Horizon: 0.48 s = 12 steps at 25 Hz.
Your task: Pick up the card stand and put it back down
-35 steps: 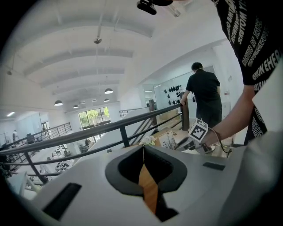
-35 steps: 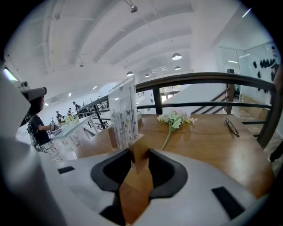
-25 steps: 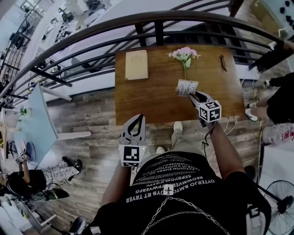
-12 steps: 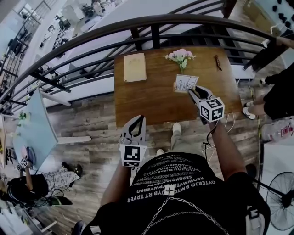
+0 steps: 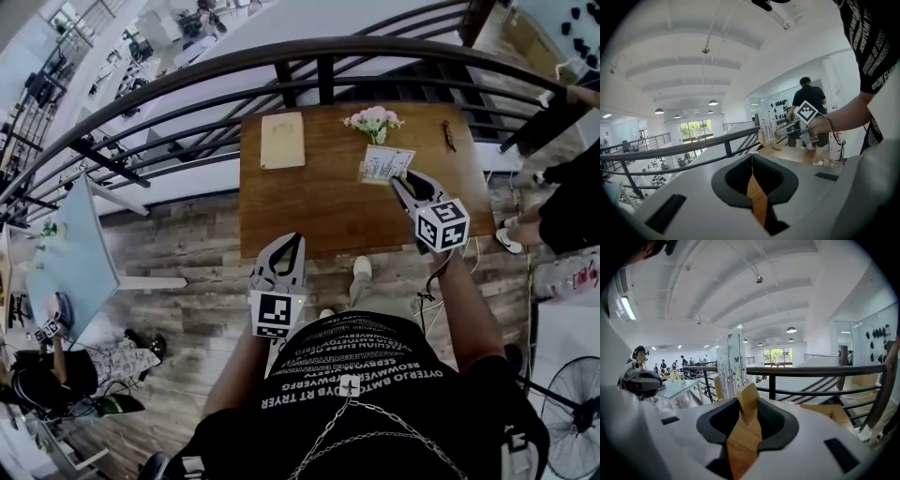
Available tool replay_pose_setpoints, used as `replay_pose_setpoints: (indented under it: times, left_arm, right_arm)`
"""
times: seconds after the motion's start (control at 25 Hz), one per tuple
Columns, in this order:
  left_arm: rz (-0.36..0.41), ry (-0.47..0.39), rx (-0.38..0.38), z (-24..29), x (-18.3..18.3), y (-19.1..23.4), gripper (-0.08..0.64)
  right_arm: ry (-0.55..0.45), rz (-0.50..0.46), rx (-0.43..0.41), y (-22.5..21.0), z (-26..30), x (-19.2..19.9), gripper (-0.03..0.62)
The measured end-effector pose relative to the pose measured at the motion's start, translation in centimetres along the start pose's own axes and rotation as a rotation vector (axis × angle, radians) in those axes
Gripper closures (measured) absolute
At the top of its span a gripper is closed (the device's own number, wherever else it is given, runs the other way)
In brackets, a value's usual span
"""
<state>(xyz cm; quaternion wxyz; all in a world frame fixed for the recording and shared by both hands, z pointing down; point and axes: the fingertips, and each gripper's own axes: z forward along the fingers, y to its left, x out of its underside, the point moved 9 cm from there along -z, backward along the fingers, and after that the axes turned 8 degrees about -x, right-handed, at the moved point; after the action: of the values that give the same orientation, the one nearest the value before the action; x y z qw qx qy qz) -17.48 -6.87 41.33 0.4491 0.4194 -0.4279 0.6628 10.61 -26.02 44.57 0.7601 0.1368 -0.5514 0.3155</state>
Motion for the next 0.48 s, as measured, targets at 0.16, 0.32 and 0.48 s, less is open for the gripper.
replay_pose_setpoints:
  times: [0.16,0.32,0.48]
  left_arm:
    - [0.004,-0.006,0.007,0.1,-0.6,0.0,0.531]
    - [0.002,-0.008,0.006,0.1,-0.4,0.1,0.531]
    - [0.0,-0.003,0.003,0.2,-0.1,0.0,0.531]
  right_arm:
    - [-0.021,-0.012,-0.01,0.3,-0.5,-1.7,0.465]
    - [-0.04,-0.025,-0.015,0.5,-0.7,-2.9,0.465]
    - [-0.048,-0.028,-0.011,0.1,-0.8,-3.2,0.465]
